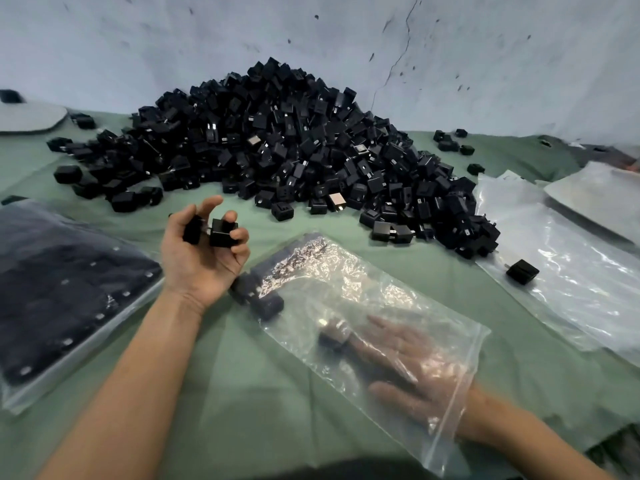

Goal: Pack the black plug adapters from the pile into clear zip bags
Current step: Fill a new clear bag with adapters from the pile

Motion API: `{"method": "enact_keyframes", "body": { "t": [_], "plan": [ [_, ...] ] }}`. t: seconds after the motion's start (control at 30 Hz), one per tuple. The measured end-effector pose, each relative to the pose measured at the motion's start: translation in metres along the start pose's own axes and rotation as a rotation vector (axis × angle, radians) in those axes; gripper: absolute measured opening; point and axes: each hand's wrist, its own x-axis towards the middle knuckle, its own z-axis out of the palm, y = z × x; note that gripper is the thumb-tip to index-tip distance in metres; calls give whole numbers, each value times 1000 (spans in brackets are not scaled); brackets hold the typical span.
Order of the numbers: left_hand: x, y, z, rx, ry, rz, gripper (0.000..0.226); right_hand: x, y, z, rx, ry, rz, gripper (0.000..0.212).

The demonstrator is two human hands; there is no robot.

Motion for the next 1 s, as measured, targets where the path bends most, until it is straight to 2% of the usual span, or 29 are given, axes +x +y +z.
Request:
{"method": "enact_keyframes", "body": {
  "t": [0.1, 0.2, 0.33, 0.43, 0.53, 0.67, 0.77, 0.9, 1.0],
  "plan": [
    [0, 0, 2, -4, -6, -5, 24, 19, -16, -11, -165, 72, -67, 42],
    [0, 1, 3, -11, -23, -3, 25, 21, -26, -17, -113, 132, -80, 38],
    [0, 1, 3, -25, -34, -4, 26, 24, -27, -19, 174, -50, -63, 39],
    [1, 0, 3, -31, -28, -12, 26, 31, -25, -13, 82, -121, -50, 44],
    [1, 0, 1, -41, -21, -9, 24, 40, -23, -5, 15, -109, -17, 42],
    [1, 1, 1, -39, -27, 0, 24, 60, -21, 3, 64, -89, 45, 46],
    [1, 1, 1, -35, -16, 3, 21, 74, -21, 6, 82, -50, 4, 55],
    [1, 1, 2, -42, 3, 0, 22, 79, -14, 8, 85, -72, -94, 43],
    [0, 1, 3, -49, 0, -1, 22, 74, -7, 8, 170, -28, -91, 46]
  ]
}}
